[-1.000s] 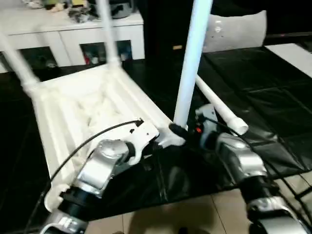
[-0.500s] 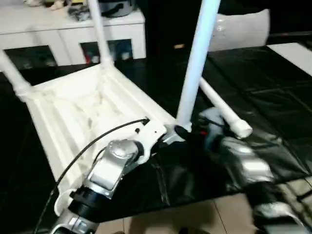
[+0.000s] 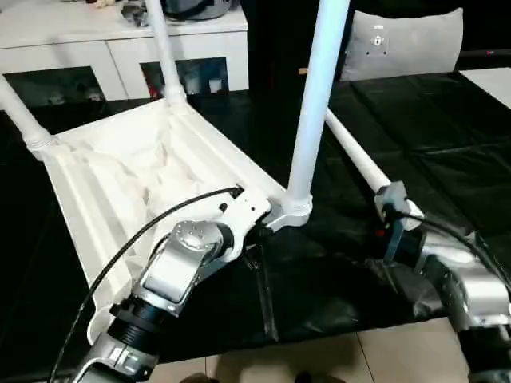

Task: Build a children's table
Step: Rotate table base

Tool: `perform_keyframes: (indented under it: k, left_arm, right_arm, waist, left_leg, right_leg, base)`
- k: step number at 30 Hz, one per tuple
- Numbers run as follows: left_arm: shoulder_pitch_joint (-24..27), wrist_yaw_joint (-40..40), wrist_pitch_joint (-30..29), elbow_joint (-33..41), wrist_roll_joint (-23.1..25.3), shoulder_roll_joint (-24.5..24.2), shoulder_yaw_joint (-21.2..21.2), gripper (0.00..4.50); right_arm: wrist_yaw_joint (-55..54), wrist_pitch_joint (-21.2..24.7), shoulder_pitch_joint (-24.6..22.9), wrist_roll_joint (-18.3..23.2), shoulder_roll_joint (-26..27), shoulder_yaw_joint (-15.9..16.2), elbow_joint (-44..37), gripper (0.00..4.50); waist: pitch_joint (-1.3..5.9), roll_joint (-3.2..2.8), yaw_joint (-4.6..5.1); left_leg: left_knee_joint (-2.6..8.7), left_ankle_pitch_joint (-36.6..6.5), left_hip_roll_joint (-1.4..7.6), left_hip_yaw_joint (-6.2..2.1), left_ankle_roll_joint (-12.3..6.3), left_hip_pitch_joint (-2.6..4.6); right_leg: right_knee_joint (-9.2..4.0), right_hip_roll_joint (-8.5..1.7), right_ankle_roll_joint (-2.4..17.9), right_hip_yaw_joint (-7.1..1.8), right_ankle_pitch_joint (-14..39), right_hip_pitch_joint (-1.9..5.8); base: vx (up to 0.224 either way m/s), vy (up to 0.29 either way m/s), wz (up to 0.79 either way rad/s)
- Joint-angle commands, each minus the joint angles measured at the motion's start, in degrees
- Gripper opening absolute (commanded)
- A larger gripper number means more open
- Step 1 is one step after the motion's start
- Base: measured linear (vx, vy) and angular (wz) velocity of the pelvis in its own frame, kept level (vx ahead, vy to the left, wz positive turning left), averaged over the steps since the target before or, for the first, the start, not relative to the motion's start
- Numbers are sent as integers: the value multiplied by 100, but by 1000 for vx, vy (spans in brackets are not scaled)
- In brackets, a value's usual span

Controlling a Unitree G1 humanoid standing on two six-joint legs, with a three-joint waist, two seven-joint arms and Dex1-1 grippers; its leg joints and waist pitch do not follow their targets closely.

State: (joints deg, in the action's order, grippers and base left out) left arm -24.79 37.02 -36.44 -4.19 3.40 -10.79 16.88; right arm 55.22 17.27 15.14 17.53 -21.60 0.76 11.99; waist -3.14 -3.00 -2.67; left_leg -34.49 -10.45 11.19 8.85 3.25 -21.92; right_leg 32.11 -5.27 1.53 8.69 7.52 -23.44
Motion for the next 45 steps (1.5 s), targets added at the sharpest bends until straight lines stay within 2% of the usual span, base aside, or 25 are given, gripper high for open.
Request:
perform_keyframes:
  k: [1,2,4,5,6,8,9,10,11,12,15,16,17,19,21,23,28,29,31,34,37,39,41,43,45]
  left_arm:
    - [-141,-55,175,309,-72,-60,-207,62]
    - [-161,-7,103,369,-148,-161,-344,62]
    - [-186,54,26,404,-221,-298,-502,62]
    - [-200,68,6,409,-250,-356,-559,62]
    - [-204,110,18,421,-247,-568,-671,62]
    - [-194,178,-50,461,-259,-774,-769,62]
    - [-192,160,-111,484,-200,-994,-901,62]
    - [-193,132,-148,488,-160,-1112,-984,62]
    - [-198,84,-192,488,-100,-1259,-1090,62]
    - [-180,80,-226,497,-58,-1455,-1182,62]
    - [-76,200,-256,592,-73,-1768,-1239,62]
    - [-47,233,-266,626,-109,-1811,-1232,62]
    - [-9,269,-259,670,-141,-1836,-1220,62]
    - [97,319,-272,829,-199,-1819,-1150,62]
    - [134,272,-304,908,-196,-1759,-1103,62]
    - [125,216,-333,924,-205,-1727,-1103,62]
    - [66,66,-351,881,-180,-1768,-1141,62]
    - [65,22,-356,853,-114,-1836,-1169,62]
    - [67,-112,-371,748,127,-2051,-1174,62]
    - [78,-212,-400,541,402,-2375,-1110,62]
    - [107,-253,-428,439,553,-2617,-1062,27]
    - [152,-280,-428,305,740,-2935,-1018,24]
    - [167,-232,-427,255,785,-3059,-972,7]
    - [174,-162,-445,245,816,-3135,-901,7]
    - [180,-96,-485,255,796,-3140,-871,7]
  right_arm:
    - [-162,16,-6,-139,98,196,-79,450]
    - [-218,102,23,-135,216,302,-105,450]
    - [-330,174,75,-134,358,370,-99,450]
    - [-407,208,92,-145,416,381,-106,450]
    - [-513,177,152,-206,543,438,-25,450]
    - [-590,159,205,-254,642,498,51,450]
    - [-619,146,259,-315,705,577,128,450]
    - [-629,155,289,-341,737,617,167,450]
    - [-636,167,331,-373,773,665,223,450]
    - [-615,145,393,-418,798,732,308,450]
    - [-613,29,614,-458,836,753,578,450]
    - [-633,-14,673,-465,848,727,651,450]
    - [-673,-98,762,-466,865,664,769,450]
    - [-1014,-450,1105,-466,912,330,1305,450]
    - [-1560,-753,1474,-376,955,-129,1886,450]
    - [-1950,-954,1720,-257,950,-451,2287,450]
    - [-2416,-1230,1881,-371,818,-582,2712,450]
    - [-2292,-1252,1826,-411,807,-511,2689,450]
    - [-1948,-1312,1702,-525,818,-326,2650,450]
    - [-1565,-1226,1450,-694,780,0,2360,450]
    - [-1401,-1129,1293,-779,727,222,2197,450]
    - [-1363,-895,1108,-919,617,498,2023,450]
    - [-1411,-821,1077,-1028,602,570,2056,450]
    - [-1437,-792,1075,-1086,619,597,2092,450]
    - [-1453,-806,1083,-1122,655,601,2108,450]
  waist:
    - [410,66,-38]
    - [396,90,-44]
    - [369,70,-32]
    - [344,88,-7]
    - [336,75,-2]
    - [346,56,37]
    - [348,118,74]
    - [355,83,67]
    - [348,108,98]
    - [342,67,103]
    - [351,74,116]
    - [361,59,103]
    - [358,72,102]
    - [373,54,72]
    - [387,44,56]
    - [388,53,16]
    - [418,77,-24]
    - [433,106,-27]
    - [437,117,-14]
    - [415,124,24]
    - [385,87,34]
    - [369,85,38]
    - [351,78,61]
    - [348,89,64]
    - [345,72,54]
  left_leg:
    - [381,-1383,196,-33,-501,62]
    - [381,-1489,183,-28,-457,84]
    - [390,-1658,153,-39,-397,87]
    - [391,-1837,139,-38,-346,123]
    - [387,-1978,127,-52,-277,166]
    - [411,-2059,131,-87,-212,144]
    - [413,-2102,143,-82,-202,160]
    - [412,-2121,138,-96,-192,169]
    - [420,-2131,143,-94,-194,155]
    - [423,-2166,142,-99,-179,161]
    - [448,-2155,161,-110,-157,144]
    - [446,-2153,172,-115,-145,161]
    - [452,-2112,181,-101,-148,157]
    - [445,-2022,188,-85,-146,176]
    - [452,-1869,204,-73,-101,166]
    - [435,-1825,185,-34,-88,205]
    - [424,-1465,156,-12,-155,128]
    - [413,-1353,152,-4,-199,114]
    - [400,-1253,140,5,-282,68]
    - [386,-1268,122,17,-348,72]
    - [405,-1534,126,7,-298,108]
    - [420,-1710,137,-11,-237,142]
    - [429,-1994,132,-26,-155,167]
    - [431,-2066,140,-33,-127,174]
    - [434,-2127,143,-38,-113,184]
  right_leg:
    - [-466,-341,699,-270,2377,348]
    - [-480,-340,644,-264,2541,336]
    - [-514,-350,517,-243,2861,343]
    - [-563,-332,377,-218,3121,316]
    - [-586,-343,260,-204,3351,296]
    - [-580,-343,158,-190,3397,326]
    - [-592,-334,155,-198,3332,304]
    - [-559,-345,194,-201,3302,302]
    - [-556,-347,222,-213,3281,302]
    - [-556,-350,226,-215,3293,302]
    - [-507,-355,321,-253,3085,316]
    - [-489,-370,371,-265,3031,305]
    - [-478,-372,449,-288,2919,302]
    - [-450,-385,579,-316,2772,285]
    - [-408,-387,749,-347,2487,294]
    - [-388,-365,815,-366,2374,271]
    - [-318,-352,830,-381,2096,347]
    - [-299,-358,867,-386,2000,359]
    - [-270,-340,880,-388,1902,375]
    - [-286,-325,838,-399,2087,349]
    - [-340,-313,708,-390,2556,317]
    - [-358,-298,665,-389,2738,292]
    - [-390,-306,591,-382,3014,266]
    - [-401,-319,588,-398,3062,253]
    - [-402,-330,607,-410,3075,240]
  base:
    - [0,0,0]
    - [0,0,0]
    - [0,0,0]
    - [0,0,0]
    - [0,0,0]
    - [0,0,0]
    - [0,0,0]
    - [0,0,0]
    - [0,0,0]
    - [0,0,0]
    - [0,0,0]
    - [0,0,0]
    - [0,0,0]
    - [0,0,0]
    - [0,0,0]
    - [0,0,0]
    - [0,0,0]
    - [0,0,0]
    - [0,0,0]
    - [0,0,0]
    - [0,0,0]
    - [0,0,0]
    - [0,0,0]
    - [0,0,0]
    - [0,0,0]
